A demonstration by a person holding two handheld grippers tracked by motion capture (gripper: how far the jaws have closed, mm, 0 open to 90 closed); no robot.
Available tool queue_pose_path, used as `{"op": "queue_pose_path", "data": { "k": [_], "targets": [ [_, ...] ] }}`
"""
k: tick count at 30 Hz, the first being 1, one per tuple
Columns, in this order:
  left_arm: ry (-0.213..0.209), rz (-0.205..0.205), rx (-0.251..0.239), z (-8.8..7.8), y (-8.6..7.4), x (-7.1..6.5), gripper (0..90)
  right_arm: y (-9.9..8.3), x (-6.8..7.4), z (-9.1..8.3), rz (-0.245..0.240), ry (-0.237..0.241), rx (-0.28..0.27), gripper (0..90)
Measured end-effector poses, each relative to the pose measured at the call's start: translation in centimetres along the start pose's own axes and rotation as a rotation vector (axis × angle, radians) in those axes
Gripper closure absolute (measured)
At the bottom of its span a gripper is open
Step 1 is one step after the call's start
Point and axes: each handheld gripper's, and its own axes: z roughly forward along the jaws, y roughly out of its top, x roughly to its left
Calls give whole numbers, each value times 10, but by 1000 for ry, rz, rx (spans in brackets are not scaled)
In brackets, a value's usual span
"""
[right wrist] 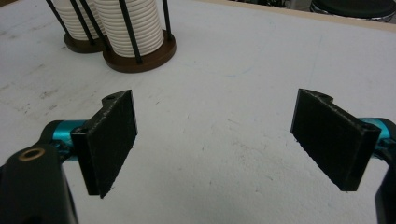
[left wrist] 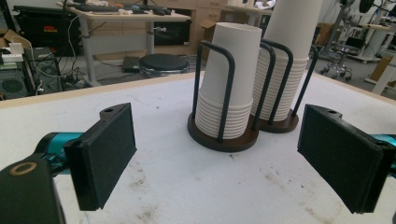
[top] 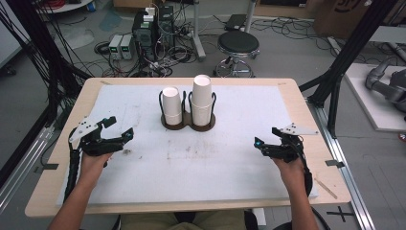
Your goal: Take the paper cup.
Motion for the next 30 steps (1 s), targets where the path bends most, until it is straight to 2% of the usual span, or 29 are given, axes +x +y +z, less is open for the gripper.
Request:
{"op": "queue_pose_path", "data": {
  "k": [7,13,15,18,24,30],
  "targets": [
    [8,-17,2,4,-1,2,113,-1,-2,2,7,5,2,149],
    [-3,7,7,2,0,-2,114,-2,1,4,2,6,29,149],
    [-13,-8,-5,-1,-1,-4,116,0,3,2,8,0,17,149],
    [-25,-6,-7,-2,-1,-5,117,3,10,-3,3,1,-2,149],
    [-26,-3,9,-3,-3,-7,118,15,18,3,-13,41,-10,149],
    [-26,-11,8,-4,-4,-5,118,36,32,10,-33,115,-50,149]
  ]
}}
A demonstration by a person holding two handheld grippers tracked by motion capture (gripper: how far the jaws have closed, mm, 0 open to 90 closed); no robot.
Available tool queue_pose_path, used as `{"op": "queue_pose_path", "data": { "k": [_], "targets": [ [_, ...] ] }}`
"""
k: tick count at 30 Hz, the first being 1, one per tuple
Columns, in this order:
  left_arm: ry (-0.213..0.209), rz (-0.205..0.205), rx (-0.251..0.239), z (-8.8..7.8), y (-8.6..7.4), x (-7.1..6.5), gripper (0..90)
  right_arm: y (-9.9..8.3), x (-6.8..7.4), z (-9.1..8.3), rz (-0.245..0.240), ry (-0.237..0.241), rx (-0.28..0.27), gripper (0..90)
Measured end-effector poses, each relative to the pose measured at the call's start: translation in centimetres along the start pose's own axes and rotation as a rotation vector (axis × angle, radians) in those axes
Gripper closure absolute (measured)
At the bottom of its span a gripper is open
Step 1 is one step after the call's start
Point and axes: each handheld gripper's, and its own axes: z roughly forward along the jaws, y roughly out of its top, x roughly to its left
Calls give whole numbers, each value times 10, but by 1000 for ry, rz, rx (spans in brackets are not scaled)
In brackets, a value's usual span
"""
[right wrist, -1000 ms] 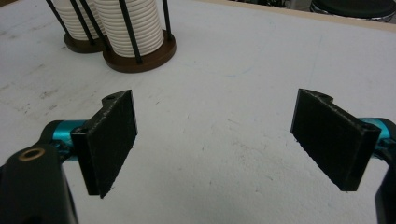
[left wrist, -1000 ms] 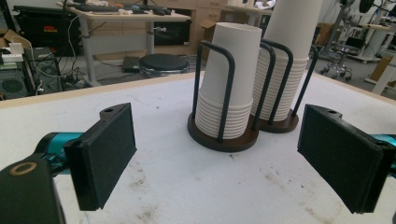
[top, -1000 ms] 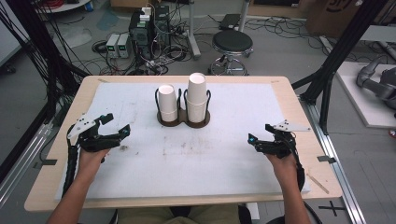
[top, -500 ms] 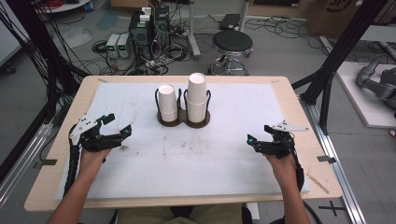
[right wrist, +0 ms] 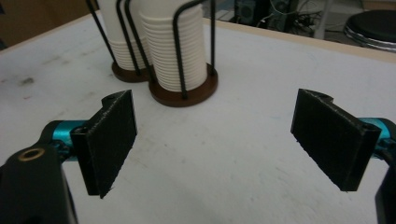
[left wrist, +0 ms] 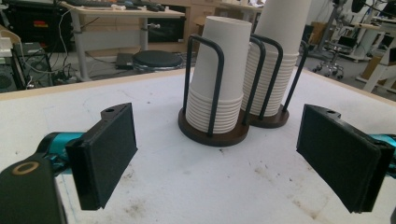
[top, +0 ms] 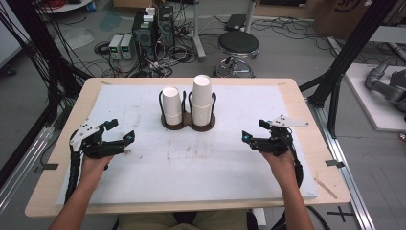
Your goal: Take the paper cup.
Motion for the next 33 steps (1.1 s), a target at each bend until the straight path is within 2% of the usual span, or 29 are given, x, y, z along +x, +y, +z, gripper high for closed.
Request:
{"op": "queue_pose_path", "data": {
  "k": [4,5,10,12,13,15,16,23,27,33],
  "targets": [
    [0,1,-3,0,0,0,118,10,6,7,-14,22,-2,150],
    [-1,1,-6,0,1,0,118,20,10,13,-26,28,7,149],
    [-8,6,-10,0,1,0,118,47,15,24,-73,47,13,149],
    [-9,6,-10,1,1,0,118,51,15,25,-74,52,12,149],
    [-9,7,-7,1,1,0,118,62,16,31,-79,60,14,149],
    [-10,7,-6,1,1,0,118,65,16,34,-82,62,12,149],
    [-14,6,-7,2,1,0,118,75,15,40,-73,69,15,149],
    [-20,7,-2,2,1,-1,118,105,15,60,-70,99,7,149],
    [-23,7,3,3,0,-1,118,123,17,75,-85,102,24,150],
    [-29,7,4,3,0,-1,118,142,22,102,-104,119,84,149]
  ]
}}
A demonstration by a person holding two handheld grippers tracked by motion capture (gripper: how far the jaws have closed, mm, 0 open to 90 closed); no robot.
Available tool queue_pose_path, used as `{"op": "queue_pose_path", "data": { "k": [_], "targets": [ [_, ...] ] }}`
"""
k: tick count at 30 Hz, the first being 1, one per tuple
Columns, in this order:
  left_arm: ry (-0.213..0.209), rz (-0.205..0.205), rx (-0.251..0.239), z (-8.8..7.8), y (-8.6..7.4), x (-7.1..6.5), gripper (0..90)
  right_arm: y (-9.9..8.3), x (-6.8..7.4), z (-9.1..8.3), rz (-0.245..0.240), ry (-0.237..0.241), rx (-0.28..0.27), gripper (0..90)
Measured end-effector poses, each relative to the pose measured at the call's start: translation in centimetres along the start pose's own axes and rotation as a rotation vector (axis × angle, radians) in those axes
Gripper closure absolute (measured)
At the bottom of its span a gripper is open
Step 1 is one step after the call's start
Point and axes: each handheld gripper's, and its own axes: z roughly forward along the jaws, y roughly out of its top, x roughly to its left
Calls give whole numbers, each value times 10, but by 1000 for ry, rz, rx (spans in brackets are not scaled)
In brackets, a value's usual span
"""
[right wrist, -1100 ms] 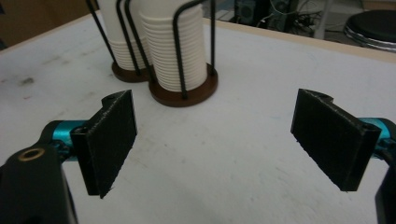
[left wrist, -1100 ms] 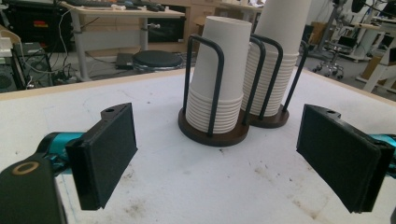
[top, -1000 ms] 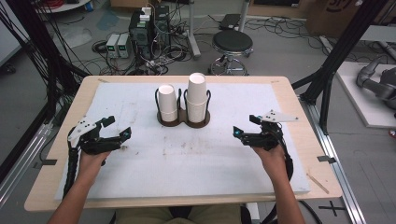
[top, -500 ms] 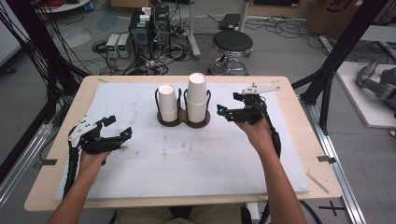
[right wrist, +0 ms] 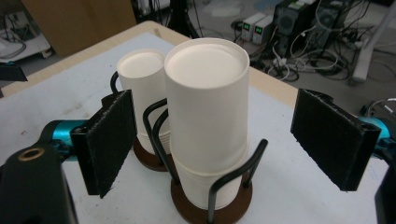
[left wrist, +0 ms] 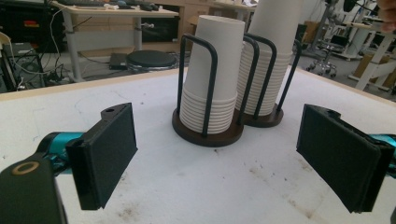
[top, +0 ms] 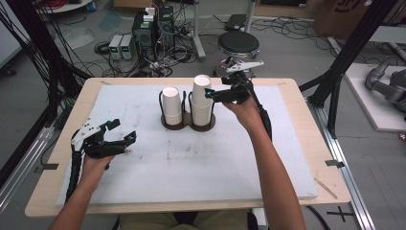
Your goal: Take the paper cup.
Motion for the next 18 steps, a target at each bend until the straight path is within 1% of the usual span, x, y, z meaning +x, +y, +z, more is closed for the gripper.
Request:
{"op": "queue_pose_path", "data": {
  "k": [2,3,4,5,6,8,10,13,14,15,17,18],
  "targets": [
    [1,-1,-1,0,0,0,118,6,1,8,-8,12,3,149],
    [1,-1,0,0,0,0,118,6,1,8,-8,12,3,149],
    [0,-1,0,0,0,0,118,9,2,12,-13,11,15,149],
    [-1,-5,-1,1,0,0,118,12,2,21,-18,15,41,149],
    [-1,-4,0,1,0,0,118,14,2,24,-17,12,53,149],
    [-1,-4,0,1,0,0,118,17,2,31,-20,11,63,149],
    [-3,-3,1,0,0,0,118,21,2,35,-20,1,66,153],
    [-4,-4,2,1,-1,0,118,22,2,39,-18,7,76,194],
    [-4,-5,2,1,-1,0,118,23,2,42,-20,10,83,240],
    [-5,-5,2,1,-1,0,118,23,1,43,-21,13,83,256],
    [-4,-8,-1,1,-1,0,118,23,1,43,-12,5,83,272],
    [-4,-8,-1,0,-1,0,118,23,0,43,-10,7,80,299]
  ]
}}
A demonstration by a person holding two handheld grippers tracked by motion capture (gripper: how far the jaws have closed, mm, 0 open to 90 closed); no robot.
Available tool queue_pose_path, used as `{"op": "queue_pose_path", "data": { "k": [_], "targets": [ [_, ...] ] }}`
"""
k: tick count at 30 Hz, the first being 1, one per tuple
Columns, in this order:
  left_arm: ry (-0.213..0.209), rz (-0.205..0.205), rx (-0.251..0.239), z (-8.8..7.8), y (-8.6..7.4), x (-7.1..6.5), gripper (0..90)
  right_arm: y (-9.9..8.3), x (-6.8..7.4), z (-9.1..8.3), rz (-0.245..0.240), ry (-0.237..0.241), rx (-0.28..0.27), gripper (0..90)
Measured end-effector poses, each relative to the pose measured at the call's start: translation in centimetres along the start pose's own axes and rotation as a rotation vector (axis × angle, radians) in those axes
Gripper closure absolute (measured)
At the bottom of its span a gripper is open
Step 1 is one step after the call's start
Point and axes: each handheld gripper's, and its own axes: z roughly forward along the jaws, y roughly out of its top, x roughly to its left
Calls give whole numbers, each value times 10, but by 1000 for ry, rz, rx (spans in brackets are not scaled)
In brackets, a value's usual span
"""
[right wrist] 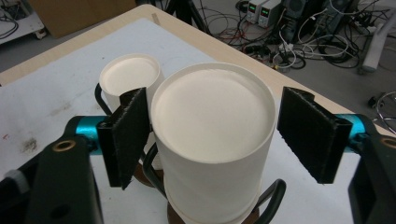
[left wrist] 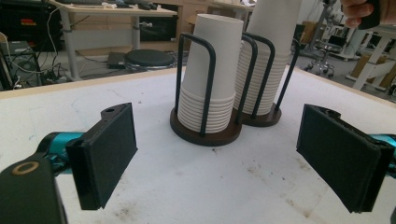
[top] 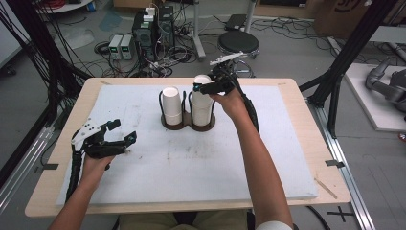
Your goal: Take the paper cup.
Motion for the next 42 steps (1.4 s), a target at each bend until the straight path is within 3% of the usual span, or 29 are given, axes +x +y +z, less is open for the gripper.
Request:
{"op": "queue_pose_path", "data": {
  "k": [12,23,29,37,42],
  "targets": [
    [-1,-1,0,0,0,0,118,1,-2,-3,-8,10,-6,348],
    [-5,-2,-3,1,0,0,118,17,1,-18,-24,-3,-20,350],
    [-11,-1,1,0,0,-1,118,25,2,-35,-23,0,-65,352],
    [-17,1,0,2,0,-2,118,40,12,-73,-41,18,-149,358],
    [-23,-2,-3,1,0,-2,118,36,21,-95,-61,35,-187,359]
  ]
}}
